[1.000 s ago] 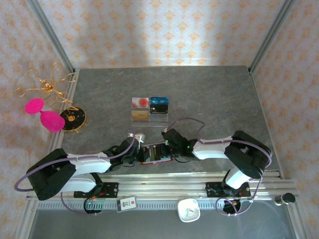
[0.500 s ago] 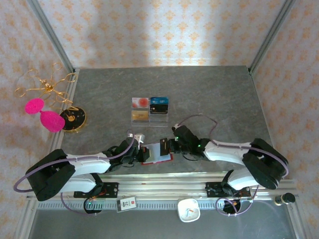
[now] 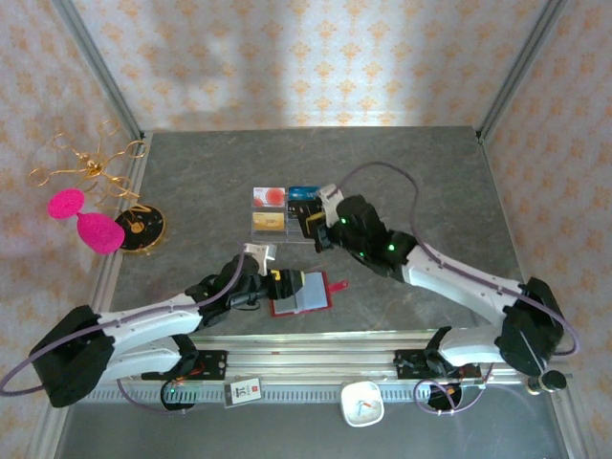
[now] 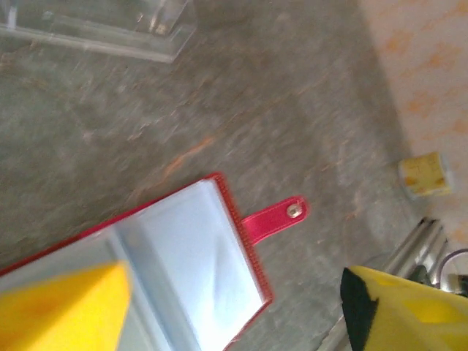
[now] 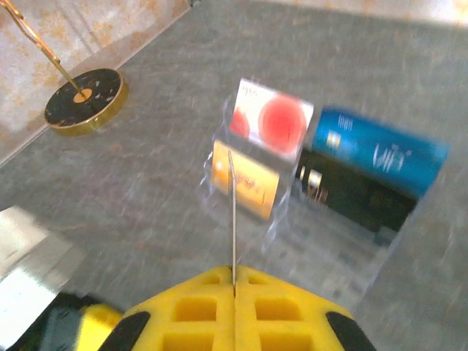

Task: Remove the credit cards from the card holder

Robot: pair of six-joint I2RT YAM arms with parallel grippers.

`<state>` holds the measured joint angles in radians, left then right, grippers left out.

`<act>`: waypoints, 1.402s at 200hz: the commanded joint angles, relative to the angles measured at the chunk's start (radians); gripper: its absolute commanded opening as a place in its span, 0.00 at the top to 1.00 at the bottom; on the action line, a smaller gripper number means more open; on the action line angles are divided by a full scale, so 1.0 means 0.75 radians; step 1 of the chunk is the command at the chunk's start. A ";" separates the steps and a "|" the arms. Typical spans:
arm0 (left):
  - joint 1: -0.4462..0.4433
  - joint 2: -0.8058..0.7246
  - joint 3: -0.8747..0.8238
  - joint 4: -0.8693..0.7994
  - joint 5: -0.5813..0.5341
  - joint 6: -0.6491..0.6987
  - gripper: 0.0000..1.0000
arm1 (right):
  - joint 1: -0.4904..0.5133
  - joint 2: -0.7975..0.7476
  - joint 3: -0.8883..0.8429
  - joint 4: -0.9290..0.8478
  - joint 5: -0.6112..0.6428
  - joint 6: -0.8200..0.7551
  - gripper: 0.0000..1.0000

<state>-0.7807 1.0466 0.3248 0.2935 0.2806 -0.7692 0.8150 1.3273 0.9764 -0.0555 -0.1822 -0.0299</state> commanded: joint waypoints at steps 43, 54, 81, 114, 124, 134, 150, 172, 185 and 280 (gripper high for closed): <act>0.028 -0.299 0.038 -0.358 -0.220 -0.010 0.01 | -0.118 0.404 0.630 -0.577 -0.219 -0.821 1.00; 0.033 -0.348 0.037 -0.383 -0.238 -0.005 0.01 | -0.126 0.462 0.725 -0.647 -0.207 -0.905 1.00; 0.042 -0.438 0.077 -0.462 -0.307 0.010 0.01 | -0.158 0.596 0.939 -0.832 -0.243 -1.084 1.00; 0.057 -0.498 0.154 -0.563 -0.425 0.049 0.01 | -0.164 0.697 1.082 -0.945 -0.236 -1.250 1.00; 0.063 -0.507 0.178 -0.596 -0.464 0.057 0.01 | -0.166 0.724 1.104 -0.965 -0.231 -1.290 1.00; 0.069 -0.512 0.197 -0.624 -0.495 0.067 0.01 | -0.167 0.749 1.119 -0.973 -0.202 -1.322 1.00; 0.081 -0.514 0.216 -0.643 -0.516 0.088 0.01 | -0.173 0.797 1.151 -0.983 -0.160 -1.364 1.00; 0.095 -0.502 0.223 -0.639 -0.533 0.103 0.01 | -0.185 0.875 1.232 -1.030 -0.168 -1.402 1.00; 0.104 -0.489 0.227 -0.638 -0.537 0.107 0.01 | -0.190 0.923 1.278 -1.059 -0.166 -1.411 1.00; 0.164 -0.479 0.200 -0.628 -0.485 0.111 0.01 | -0.215 1.003 1.314 -1.100 -0.109 -1.390 1.00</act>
<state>-0.6712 0.7025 0.4652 -0.1703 -0.0864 -0.7044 0.6605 2.0712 1.9373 -0.8539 -0.2951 -1.0714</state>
